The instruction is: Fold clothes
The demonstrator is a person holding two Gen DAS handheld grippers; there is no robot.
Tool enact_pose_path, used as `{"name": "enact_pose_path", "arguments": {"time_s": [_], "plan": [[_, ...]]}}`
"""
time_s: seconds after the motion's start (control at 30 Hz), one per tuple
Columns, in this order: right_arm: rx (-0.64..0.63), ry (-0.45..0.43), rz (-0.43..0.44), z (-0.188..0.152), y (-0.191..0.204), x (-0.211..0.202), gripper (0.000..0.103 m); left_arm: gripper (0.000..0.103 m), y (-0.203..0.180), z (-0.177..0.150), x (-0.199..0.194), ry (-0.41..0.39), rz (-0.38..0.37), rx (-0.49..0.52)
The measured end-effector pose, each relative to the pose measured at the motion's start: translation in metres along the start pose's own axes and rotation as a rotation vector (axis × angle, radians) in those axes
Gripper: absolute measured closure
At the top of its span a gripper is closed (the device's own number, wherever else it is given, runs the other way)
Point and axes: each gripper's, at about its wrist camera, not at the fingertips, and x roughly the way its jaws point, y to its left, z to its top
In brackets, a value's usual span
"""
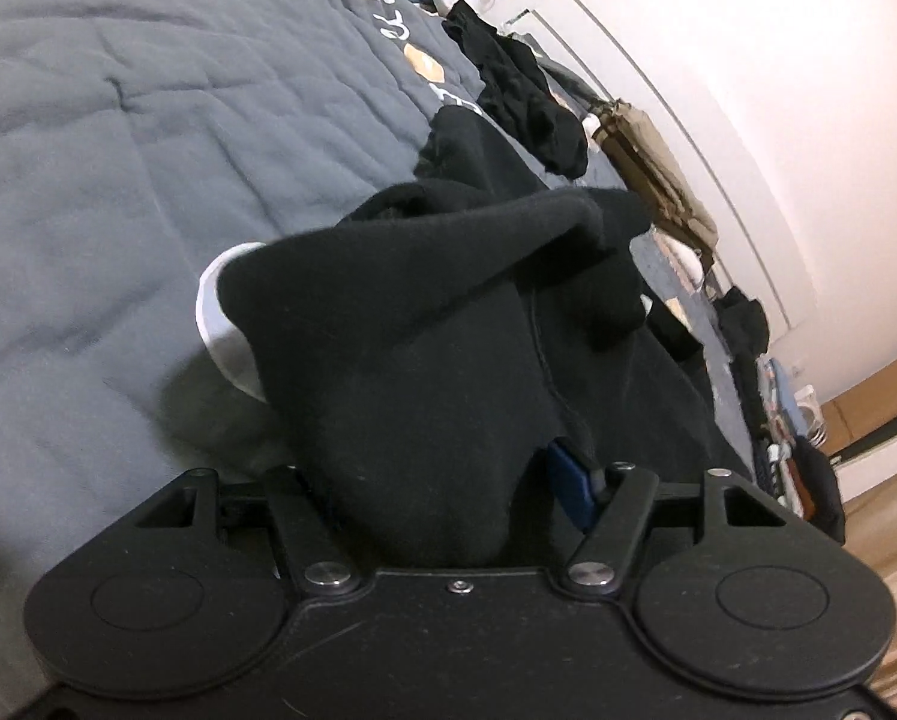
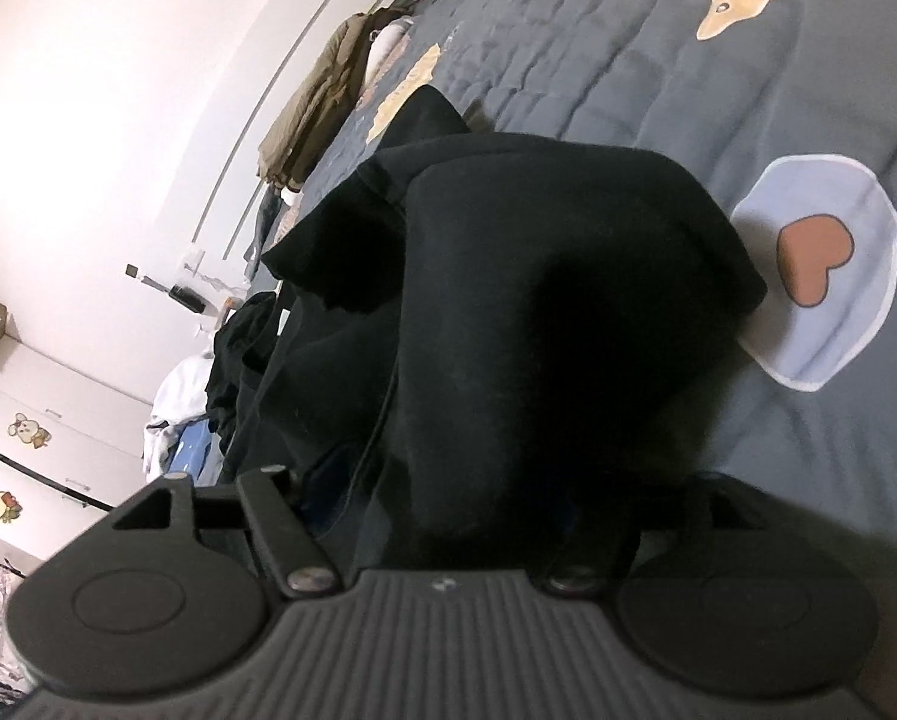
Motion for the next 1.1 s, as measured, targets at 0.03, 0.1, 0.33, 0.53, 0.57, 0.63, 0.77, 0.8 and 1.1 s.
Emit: {"name": "enact_pose_path", "arguments": {"time_s": [0.03, 0.1, 0.33, 0.53, 0.57, 0.63, 0.77, 0.8, 1.1], "plan": [[0.003, 0.005, 0.005, 0.001, 0.0, 0.001, 0.028, 0.034, 0.0, -0.001, 0.001, 0.0, -0.003, -0.001], [0.015, 0.012, 0.014, 0.003, 0.0, 0.002, 0.024, 0.03, 0.0, -0.001, 0.004, 0.005, -0.01, 0.0], [-0.067, -0.007, -0.03, -0.003, 0.012, 0.007, 0.021, 0.005, -0.013, -0.005, 0.014, 0.018, -0.007, 0.08], [-0.077, -0.009, -0.018, -0.006, 0.023, 0.008, 0.024, 0.026, -0.014, -0.003, 0.011, 0.002, -0.022, 0.012], [-0.058, 0.01, 0.01, -0.006, 0.024, 0.008, 0.024, 0.033, -0.014, -0.002, 0.01, 0.01, -0.038, -0.006], [-0.035, 0.044, 0.063, -0.007, 0.027, 0.008, 0.023, 0.039, -0.012, -0.004, 0.01, 0.023, -0.09, -0.036], [-0.008, 0.085, 0.097, -0.006, 0.014, 0.02, 0.024, 0.041, -0.014, -0.005, 0.022, 0.026, -0.082, -0.021], [0.012, 0.087, 0.109, -0.006, 0.008, 0.022, 0.024, 0.041, -0.014, -0.005, 0.025, 0.028, -0.076, -0.016], [0.011, 0.095, 0.093, -0.003, 0.013, 0.028, 0.023, 0.029, -0.026, -0.008, 0.04, 0.026, -0.045, 0.063]]}}
